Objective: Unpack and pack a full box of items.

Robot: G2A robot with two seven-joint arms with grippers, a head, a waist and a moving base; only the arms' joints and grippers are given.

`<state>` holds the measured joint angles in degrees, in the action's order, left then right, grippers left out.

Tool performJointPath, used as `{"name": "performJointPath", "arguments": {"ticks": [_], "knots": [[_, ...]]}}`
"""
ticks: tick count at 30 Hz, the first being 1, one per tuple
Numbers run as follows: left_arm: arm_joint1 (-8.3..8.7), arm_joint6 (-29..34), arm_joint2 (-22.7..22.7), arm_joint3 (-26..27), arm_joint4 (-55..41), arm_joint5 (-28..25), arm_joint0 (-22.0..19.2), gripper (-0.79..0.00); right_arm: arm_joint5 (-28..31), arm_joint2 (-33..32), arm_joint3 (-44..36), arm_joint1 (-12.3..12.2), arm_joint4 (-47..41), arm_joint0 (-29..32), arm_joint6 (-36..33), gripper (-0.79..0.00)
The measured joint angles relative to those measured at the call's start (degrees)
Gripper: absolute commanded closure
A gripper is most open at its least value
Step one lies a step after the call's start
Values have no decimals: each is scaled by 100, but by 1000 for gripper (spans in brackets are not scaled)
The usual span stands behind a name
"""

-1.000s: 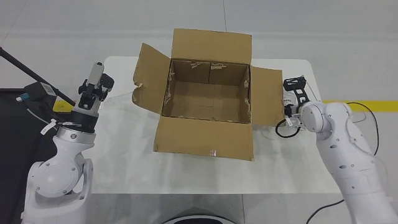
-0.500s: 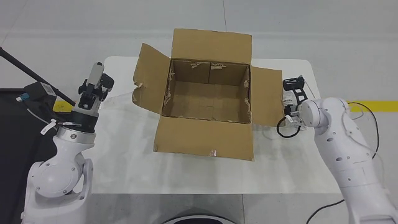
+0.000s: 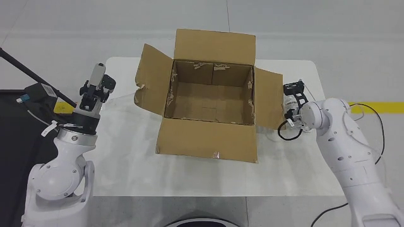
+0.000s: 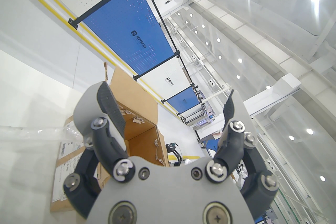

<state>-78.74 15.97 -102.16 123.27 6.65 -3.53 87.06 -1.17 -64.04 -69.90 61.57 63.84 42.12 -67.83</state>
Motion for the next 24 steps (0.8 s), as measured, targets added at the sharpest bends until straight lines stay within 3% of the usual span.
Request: {"name": "performJointPath", "arguments": {"ticks": [3, 4, 14, 24], "knots": [[0, 0, 0, 0, 0, 0, 0, -785, 16, 0, 71, 12, -1, -33, 23, -65], [0, 0, 0, 0, 0, 0, 0, -785, 20, -8, 82, 14, -2, -40, 28, 0], [0, 0, 0, 0, 0, 0, 0, -785, 89, -548, -517, -80, -238, 160, 105, 0], [0, 0, 0, 0, 0, 0, 0, -785, 140, -1806, -2546, -292, -758, 789, -15, 0]]}}
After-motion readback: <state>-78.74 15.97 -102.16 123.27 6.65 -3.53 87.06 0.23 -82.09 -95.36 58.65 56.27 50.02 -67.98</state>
